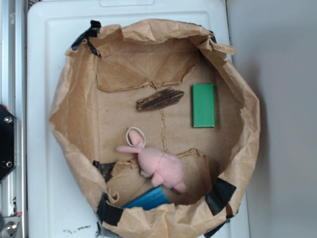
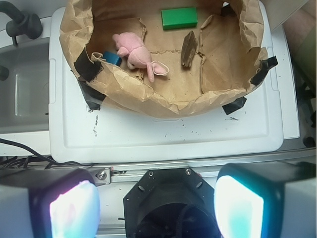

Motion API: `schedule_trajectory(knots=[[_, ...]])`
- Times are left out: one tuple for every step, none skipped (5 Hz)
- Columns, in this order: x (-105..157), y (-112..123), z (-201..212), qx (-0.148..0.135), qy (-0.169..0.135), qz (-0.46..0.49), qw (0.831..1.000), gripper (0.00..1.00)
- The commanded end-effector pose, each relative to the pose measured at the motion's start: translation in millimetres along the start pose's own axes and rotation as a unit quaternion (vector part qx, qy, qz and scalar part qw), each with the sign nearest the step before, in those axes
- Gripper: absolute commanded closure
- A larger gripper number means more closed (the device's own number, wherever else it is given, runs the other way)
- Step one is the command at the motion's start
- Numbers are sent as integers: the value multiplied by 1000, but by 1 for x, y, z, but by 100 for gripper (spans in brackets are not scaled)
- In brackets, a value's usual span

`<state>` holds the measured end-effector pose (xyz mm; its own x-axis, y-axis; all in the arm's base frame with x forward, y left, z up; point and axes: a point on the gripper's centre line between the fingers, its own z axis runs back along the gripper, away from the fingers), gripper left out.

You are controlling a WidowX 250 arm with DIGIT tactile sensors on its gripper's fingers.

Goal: Grab the wood chip.

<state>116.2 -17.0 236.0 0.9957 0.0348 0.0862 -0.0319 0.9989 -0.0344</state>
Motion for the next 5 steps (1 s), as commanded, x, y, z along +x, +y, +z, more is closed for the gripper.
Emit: schedule_trajectory(knots=[[0,0,0,0,0,0,1000,0],[18,-1,-8,-19,-21,18,999,0],[32,3,-15,-15,-41,45,998,0],[56,9,-30,-25,-45,46,998,0],[56,9,-30,-25,-45,46,998,0]])
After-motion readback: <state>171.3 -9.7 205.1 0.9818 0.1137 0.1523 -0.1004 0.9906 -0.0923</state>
